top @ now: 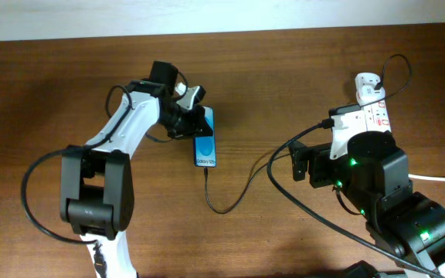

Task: Plug charger to phone and switch on socket
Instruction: 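Lower the plugged phone flat onto the table with the left gripper, then open the left gripper to release the phone on the table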

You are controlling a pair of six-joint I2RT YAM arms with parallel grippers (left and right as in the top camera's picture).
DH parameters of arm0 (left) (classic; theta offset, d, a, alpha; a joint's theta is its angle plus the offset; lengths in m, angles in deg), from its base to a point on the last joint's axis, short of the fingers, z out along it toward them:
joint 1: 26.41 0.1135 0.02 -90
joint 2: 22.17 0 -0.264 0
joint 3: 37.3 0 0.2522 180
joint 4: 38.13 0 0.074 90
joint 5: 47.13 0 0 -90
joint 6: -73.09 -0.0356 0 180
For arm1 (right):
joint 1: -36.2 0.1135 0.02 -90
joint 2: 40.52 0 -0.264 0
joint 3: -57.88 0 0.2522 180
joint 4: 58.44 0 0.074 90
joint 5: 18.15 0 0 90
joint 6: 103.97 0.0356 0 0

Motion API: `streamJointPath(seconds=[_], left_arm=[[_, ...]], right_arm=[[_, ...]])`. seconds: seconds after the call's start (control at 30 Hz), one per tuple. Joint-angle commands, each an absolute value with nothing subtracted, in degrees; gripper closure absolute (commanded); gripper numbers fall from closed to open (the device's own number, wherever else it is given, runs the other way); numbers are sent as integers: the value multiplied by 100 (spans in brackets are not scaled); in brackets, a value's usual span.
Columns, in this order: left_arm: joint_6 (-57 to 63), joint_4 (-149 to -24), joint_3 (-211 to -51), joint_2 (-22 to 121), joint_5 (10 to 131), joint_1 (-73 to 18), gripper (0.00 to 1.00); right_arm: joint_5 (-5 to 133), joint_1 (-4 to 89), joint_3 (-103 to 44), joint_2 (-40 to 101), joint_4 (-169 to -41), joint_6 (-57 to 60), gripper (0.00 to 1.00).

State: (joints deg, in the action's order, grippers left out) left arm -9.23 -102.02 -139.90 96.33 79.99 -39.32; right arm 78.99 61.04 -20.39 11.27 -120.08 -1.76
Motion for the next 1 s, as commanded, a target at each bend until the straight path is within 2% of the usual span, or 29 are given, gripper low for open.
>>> streamJointPath(seconds=[0.0, 0.23, 0.33, 0.57, 0.67, 0.83, 0.87, 0.97], left_arm=[[-1076, -10051, -14154, 9941, 7995, -3873, 97], [-1032, -9992, -14139, 10453, 8163, -3873, 97], [-993, -9992, -14112, 10459, 8163, -3873, 93], [-901, -9933, -14099, 11049, 8163, -3873, 91], [-864, -9946, -14099, 11288, 8163, -3873, 82], [-866, -9983, -14099, 11292, 7984, -3873, 59], [-866, -10018, -14099, 11292, 7866, -3873, 54], [-866, -10263, -14099, 11292, 7219, -3873, 46]], right_arm=[[8006, 6076, -2113, 1137, -12023, -148, 1], [8006, 6076, -2113, 1137, -12198, -150, 1], [8006, 6076, -2113, 1210, -12237, -150, 1], [7982, 6076, -2113, 1885, -12281, 5, 1], [7982, 6076, -2113, 2178, -12285, 5, 2], [7984, 6076, -2113, 2617, -12283, 5, 1], [7984, 6076, -2113, 2646, -12281, 5, 1], [7987, 6076, -2113, 2711, -12281, 5, 1]])
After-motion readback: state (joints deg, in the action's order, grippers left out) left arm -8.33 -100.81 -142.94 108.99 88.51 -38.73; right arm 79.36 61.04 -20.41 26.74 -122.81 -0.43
